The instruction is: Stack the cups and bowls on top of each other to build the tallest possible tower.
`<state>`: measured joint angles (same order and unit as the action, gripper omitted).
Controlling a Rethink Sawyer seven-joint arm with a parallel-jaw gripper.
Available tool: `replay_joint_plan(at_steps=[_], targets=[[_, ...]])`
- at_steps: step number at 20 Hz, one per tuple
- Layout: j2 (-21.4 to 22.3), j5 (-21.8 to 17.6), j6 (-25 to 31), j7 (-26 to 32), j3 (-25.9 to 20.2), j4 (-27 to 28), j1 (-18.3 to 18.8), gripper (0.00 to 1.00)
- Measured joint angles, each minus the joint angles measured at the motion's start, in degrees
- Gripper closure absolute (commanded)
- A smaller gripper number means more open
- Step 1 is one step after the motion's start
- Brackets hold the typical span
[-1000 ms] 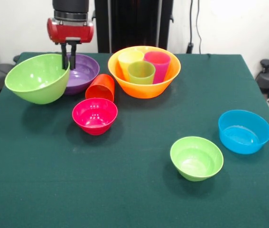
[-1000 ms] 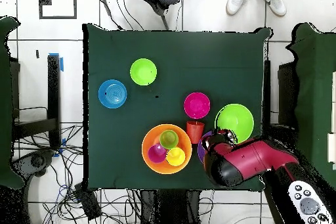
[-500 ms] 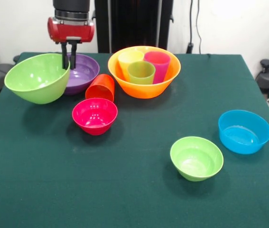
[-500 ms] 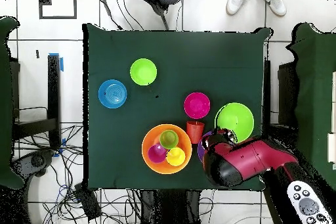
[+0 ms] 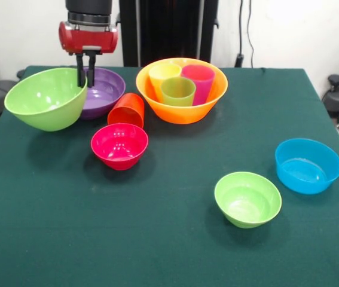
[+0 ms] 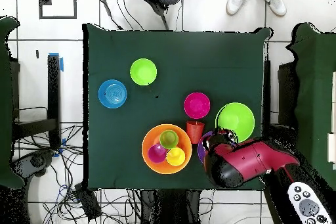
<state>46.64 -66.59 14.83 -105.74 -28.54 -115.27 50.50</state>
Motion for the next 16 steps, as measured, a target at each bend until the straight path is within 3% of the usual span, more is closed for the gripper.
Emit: replay_joint_plan(at_steps=[9,16], targets=[[0.2,1.8,0.0,0.0,-1.5,0.0,2.4,1.00],[3.2,6.4,0.0,0.0,-3.5,-0.8,2.7,1.00]])
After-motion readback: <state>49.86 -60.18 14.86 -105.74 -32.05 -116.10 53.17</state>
